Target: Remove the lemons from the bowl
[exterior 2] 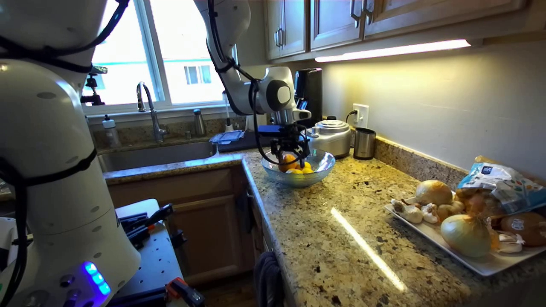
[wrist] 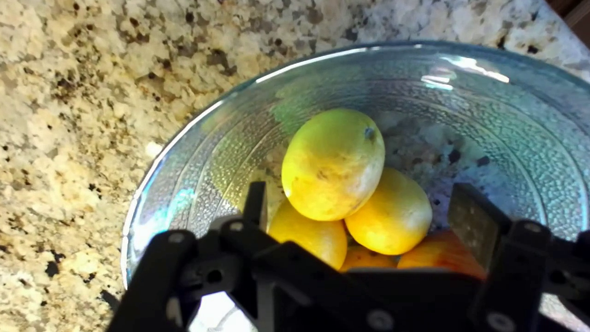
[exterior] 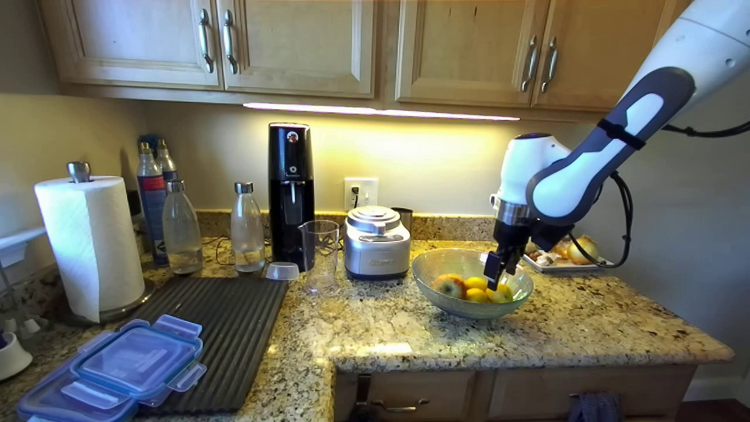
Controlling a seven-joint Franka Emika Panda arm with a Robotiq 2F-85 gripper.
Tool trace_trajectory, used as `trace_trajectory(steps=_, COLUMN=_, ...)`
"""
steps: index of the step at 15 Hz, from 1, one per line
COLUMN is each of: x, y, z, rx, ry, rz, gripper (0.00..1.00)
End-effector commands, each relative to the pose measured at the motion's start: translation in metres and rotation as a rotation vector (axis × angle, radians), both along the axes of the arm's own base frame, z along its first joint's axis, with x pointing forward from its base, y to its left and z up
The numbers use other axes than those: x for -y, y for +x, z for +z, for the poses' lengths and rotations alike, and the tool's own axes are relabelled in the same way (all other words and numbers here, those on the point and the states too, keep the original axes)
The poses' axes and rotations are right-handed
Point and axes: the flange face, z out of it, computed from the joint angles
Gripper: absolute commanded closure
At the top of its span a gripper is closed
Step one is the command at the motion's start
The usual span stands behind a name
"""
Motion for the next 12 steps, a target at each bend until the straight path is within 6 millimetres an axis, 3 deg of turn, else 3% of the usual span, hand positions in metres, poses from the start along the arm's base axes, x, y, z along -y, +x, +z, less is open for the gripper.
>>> trace_trajectory(steps=1, x=0.005, y=0.011, z=-0.018, rx=0.028, ry=-0.013, rz=0.034, gripper=0.00)
trace_trajectory(steps=7, x=0.009, y=0.014, z=-0.036, rx=0.016, ry=-0.025, rz=0.048, gripper=0.01)
trace_trajectory(steps=8, x=0.009, y=0.013, z=-0.036, rx=0.015, ry=-0.026, rz=0.052, gripper=0.26)
trace_trajectory(steps=10, x=0.010, y=0.012, z=-0.033, rx=0.017, ry=-0.026, rz=0.059, gripper=0.28)
trace_trajectory(steps=12, x=0.012, y=0.011, z=-0.032, rx=0.016, ry=-0.024, rz=0.058, gripper=0.42)
